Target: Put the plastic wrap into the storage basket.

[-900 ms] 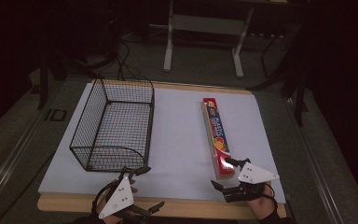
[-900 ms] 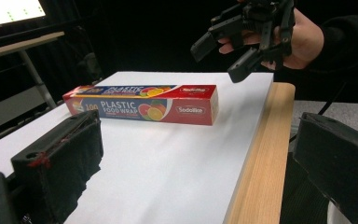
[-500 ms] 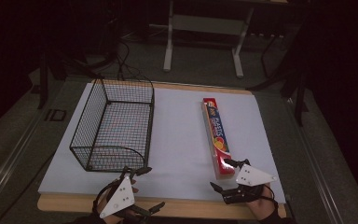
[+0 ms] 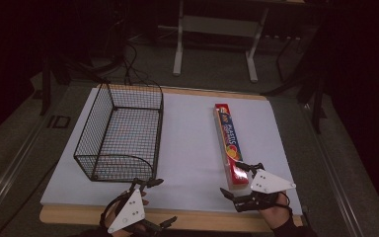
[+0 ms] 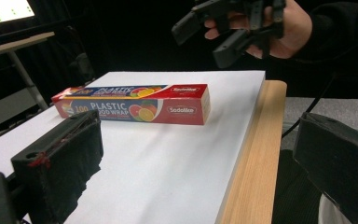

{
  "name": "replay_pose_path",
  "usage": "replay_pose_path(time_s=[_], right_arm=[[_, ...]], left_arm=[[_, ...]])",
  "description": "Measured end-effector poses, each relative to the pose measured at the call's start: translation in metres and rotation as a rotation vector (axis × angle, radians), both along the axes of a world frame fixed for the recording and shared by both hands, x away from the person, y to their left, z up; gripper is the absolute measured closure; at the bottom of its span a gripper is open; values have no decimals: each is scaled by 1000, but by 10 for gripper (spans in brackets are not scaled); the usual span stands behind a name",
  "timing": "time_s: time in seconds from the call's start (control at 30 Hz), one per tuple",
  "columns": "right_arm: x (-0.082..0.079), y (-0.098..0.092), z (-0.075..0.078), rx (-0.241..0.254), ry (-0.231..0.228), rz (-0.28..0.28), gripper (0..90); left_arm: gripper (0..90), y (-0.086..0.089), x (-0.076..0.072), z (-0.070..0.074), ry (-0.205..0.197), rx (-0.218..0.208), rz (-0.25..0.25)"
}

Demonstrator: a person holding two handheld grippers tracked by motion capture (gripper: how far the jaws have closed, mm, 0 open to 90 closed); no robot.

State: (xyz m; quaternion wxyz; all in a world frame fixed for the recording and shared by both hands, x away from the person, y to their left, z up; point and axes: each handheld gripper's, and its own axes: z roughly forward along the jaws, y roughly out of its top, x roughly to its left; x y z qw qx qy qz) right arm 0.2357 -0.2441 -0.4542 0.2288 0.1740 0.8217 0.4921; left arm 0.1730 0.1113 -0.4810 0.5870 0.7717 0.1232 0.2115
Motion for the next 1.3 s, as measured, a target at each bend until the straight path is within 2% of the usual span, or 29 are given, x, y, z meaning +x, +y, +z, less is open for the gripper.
replay_pose_path(time_s=[0.2, 0.33, 0.57, 0.67, 0.73, 0.8, 0.83, 0.87, 0.9, 0.97, 1.13, 1.3], right_arm=[[12, 3, 7, -4, -23, -24, 118], [23, 7, 9, -16, -22, -35, 122], [45, 14, 5, -36, 9, -165, 129], [55, 16, 3, -62, 15, -199, 129], [63, 16, 2, -60, 34, -217, 130], [69, 15, 0, -69, 41, -259, 137], [69, 15, 0, -69, 41, -259, 137], [73, 14, 0, -67, 57, -273, 137], [82, 12, -1, -58, 97, -317, 136], [88, 10, -3, -49, 130, -338, 131], [104, 10, -5, -52, 162, -411, 117], [120, 13, -9, -63, 207, -453, 111]], left_arm=[[19, 0, 0, 0, -2, 2, 1], [19, 0, 0, 0, -4, -1, 1], [19, -1, -1, 0, -8, 1, -4], [19, -1, -1, 0, -8, 2, -4], [19, -1, -1, 0, -8, 3, -6], [19, -1, -1, 0, -9, 5, -7], [19, -1, -1, 0, -9, 5, -7], [19, -1, -1, 0, -9, 5, -7], [19, -2, -1, 0, -9, 4, -8], [19, -2, -1, 0, -10, 5, -7], [19, -2, -1, 0, -11, 11, -10], [19, -2, -1, 0, -13, 15, -11]])
